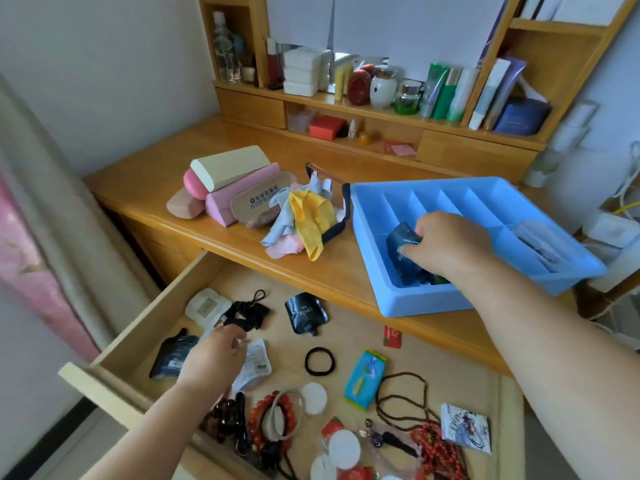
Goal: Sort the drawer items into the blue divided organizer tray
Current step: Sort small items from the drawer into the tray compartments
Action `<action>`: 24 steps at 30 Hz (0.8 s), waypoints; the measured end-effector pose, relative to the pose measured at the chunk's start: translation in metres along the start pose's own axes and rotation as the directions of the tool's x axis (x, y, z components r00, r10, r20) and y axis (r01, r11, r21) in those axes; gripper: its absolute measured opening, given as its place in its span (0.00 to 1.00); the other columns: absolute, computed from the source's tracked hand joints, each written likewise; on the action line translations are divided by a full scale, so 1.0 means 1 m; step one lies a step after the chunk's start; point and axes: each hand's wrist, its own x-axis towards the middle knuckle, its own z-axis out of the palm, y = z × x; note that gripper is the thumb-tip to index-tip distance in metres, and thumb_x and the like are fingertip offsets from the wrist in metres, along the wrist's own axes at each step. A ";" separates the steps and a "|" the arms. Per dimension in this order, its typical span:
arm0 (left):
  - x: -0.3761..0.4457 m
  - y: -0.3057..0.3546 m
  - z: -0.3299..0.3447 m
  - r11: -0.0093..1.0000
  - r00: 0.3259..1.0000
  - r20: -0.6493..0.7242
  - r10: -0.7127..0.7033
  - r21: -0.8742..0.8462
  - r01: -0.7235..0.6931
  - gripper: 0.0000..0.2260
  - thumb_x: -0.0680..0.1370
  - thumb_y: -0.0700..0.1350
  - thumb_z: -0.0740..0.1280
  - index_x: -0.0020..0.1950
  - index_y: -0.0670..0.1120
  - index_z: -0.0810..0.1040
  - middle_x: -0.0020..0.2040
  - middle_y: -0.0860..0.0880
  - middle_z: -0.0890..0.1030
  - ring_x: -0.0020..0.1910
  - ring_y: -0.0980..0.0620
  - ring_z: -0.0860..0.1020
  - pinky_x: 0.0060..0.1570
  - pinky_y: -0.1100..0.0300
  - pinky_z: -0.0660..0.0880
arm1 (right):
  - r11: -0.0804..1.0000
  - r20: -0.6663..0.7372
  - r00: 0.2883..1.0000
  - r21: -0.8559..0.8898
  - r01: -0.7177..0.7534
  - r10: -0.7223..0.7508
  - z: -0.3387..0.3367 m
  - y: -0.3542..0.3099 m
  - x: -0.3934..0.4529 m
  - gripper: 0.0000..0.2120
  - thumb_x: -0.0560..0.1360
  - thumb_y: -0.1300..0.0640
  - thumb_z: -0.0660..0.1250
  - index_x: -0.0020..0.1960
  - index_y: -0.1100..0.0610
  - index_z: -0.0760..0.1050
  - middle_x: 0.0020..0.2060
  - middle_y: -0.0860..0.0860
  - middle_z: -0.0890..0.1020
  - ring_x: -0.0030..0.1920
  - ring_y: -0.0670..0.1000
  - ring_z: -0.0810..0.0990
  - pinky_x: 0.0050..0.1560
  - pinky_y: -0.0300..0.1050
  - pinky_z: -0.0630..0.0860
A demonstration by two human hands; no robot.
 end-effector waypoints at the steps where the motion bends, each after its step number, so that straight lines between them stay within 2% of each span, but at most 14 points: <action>1: 0.006 0.005 0.002 0.999 0.999 0.018 0.036 0.014 -0.037 0.12 0.79 0.48 0.63 0.61 0.51 0.76 0.52 0.54 0.77 0.45 0.56 0.75 0.43 0.62 0.72 | 1.000 0.003 1.000 0.025 -0.001 0.001 0.002 0.001 0.001 0.12 0.71 0.46 0.67 0.37 0.54 0.72 0.32 0.49 0.76 0.33 0.50 0.73 0.29 0.40 0.61; 4: 0.028 0.032 0.017 0.987 0.988 0.044 0.150 0.050 -0.152 0.15 0.79 0.50 0.63 0.65 0.51 0.73 0.60 0.53 0.76 0.51 0.54 0.76 0.45 0.63 0.71 | 0.996 0.037 0.999 0.086 -0.007 0.004 0.014 0.005 0.001 0.15 0.67 0.46 0.71 0.32 0.55 0.71 0.28 0.49 0.77 0.31 0.50 0.75 0.30 0.40 0.64; 6: 0.047 0.052 0.031 0.981 0.981 0.050 0.189 0.039 -0.191 0.21 0.78 0.52 0.64 0.70 0.52 0.67 0.66 0.51 0.72 0.57 0.51 0.76 0.48 0.60 0.72 | 0.985 0.032 0.999 0.170 -0.015 0.009 0.023 0.011 0.001 0.15 0.66 0.47 0.72 0.33 0.54 0.70 0.28 0.49 0.77 0.32 0.50 0.76 0.30 0.40 0.65; 9: 0.074 0.076 0.050 0.986 0.984 0.101 0.145 0.072 -0.152 0.29 0.75 0.58 0.65 0.73 0.52 0.60 0.67 0.48 0.68 0.60 0.48 0.75 0.50 0.55 0.75 | 0.934 -0.022 1.000 0.357 0.007 0.001 0.035 0.019 0.000 0.15 0.66 0.50 0.74 0.34 0.52 0.69 0.29 0.47 0.75 0.32 0.49 0.74 0.30 0.42 0.64; 12: 0.093 0.084 0.066 0.983 0.984 0.174 0.043 0.169 -0.073 0.34 0.72 0.62 0.67 0.72 0.52 0.61 0.67 0.48 0.67 0.62 0.47 0.74 0.54 0.54 0.76 | 0.878 -0.043 0.999 0.478 0.028 -0.008 0.042 0.022 0.002 0.14 0.67 0.54 0.74 0.40 0.50 0.67 0.29 0.45 0.73 0.31 0.49 0.73 0.31 0.43 0.66; 14: 0.098 0.086 0.071 0.995 0.978 0.209 0.002 0.094 -0.022 0.30 0.70 0.60 0.70 0.68 0.49 0.68 0.61 0.48 0.74 0.58 0.48 0.76 0.52 0.55 0.76 | 0.853 -0.014 1.000 0.521 0.031 -0.027 0.045 0.022 0.004 0.16 0.68 0.55 0.72 0.49 0.46 0.67 0.28 0.44 0.71 0.31 0.46 0.72 0.32 0.42 0.66; 15: 0.097 0.087 0.071 0.999 0.978 0.209 -0.002 0.035 -0.005 0.27 0.70 0.58 0.71 0.65 0.48 0.70 0.58 0.48 0.77 0.56 0.48 0.77 0.50 0.57 0.75 | 0.850 0.000 0.999 0.525 0.038 -0.045 0.046 0.022 0.004 0.21 0.69 0.56 0.72 0.56 0.43 0.67 0.27 0.43 0.71 0.31 0.45 0.72 0.32 0.42 0.66; 17: 0.087 0.086 0.066 0.993 0.985 0.170 -0.006 -0.116 0.026 0.24 0.70 0.51 0.73 0.62 0.48 0.71 0.52 0.48 0.80 0.51 0.47 0.79 0.44 0.59 0.73 | 0.850 0.014 0.996 0.523 0.069 -0.090 0.047 0.021 0.005 0.29 0.70 0.57 0.70 0.65 0.38 0.65 0.28 0.42 0.68 0.33 0.46 0.71 0.36 0.41 0.67; 18: 0.079 0.084 0.059 0.981 0.990 0.137 -0.009 -0.192 0.036 0.22 0.70 0.47 0.73 0.60 0.47 0.70 0.49 0.48 0.80 0.47 0.47 0.79 0.42 0.59 0.73 | 0.850 0.016 0.994 0.521 0.082 -0.106 0.047 0.020 0.006 0.29 0.71 0.58 0.69 0.67 0.37 0.65 0.28 0.41 0.67 0.36 0.47 0.71 0.38 0.42 0.67; 20: 0.054 0.076 0.043 0.959 0.995 0.094 -0.015 -0.282 0.041 0.17 0.71 0.43 0.72 0.56 0.47 0.70 0.43 0.50 0.79 0.39 0.52 0.77 0.34 0.59 0.72 | 0.850 0.017 0.993 0.519 0.090 -0.115 0.048 0.020 0.006 0.26 0.71 0.58 0.68 0.64 0.39 0.70 0.29 0.41 0.68 0.39 0.48 0.72 0.39 0.43 0.68; 22: 0.023 0.069 0.022 0.954 0.992 0.125 0.007 -0.299 0.031 0.13 0.72 0.43 0.71 0.51 0.51 0.71 0.41 0.52 0.78 0.37 0.57 0.75 0.31 0.63 0.71 | 0.856 0.008 0.994 0.510 0.092 -0.111 0.048 0.020 0.006 0.21 0.70 0.59 0.67 0.59 0.40 0.73 0.31 0.40 0.71 0.39 0.48 0.74 0.38 0.42 0.69; 24: -0.007 0.073 -0.005 0.944 0.981 0.181 0.066 -0.331 -0.002 0.10 0.73 0.45 0.71 0.49 0.55 0.71 0.38 0.52 0.78 0.31 0.57 0.75 0.27 0.65 0.70 | 0.866 -0.001 0.995 0.493 0.087 -0.100 0.048 0.019 0.004 0.20 0.69 0.60 0.66 0.56 0.40 0.73 0.36 0.39 0.76 0.42 0.48 0.76 0.38 0.42 0.71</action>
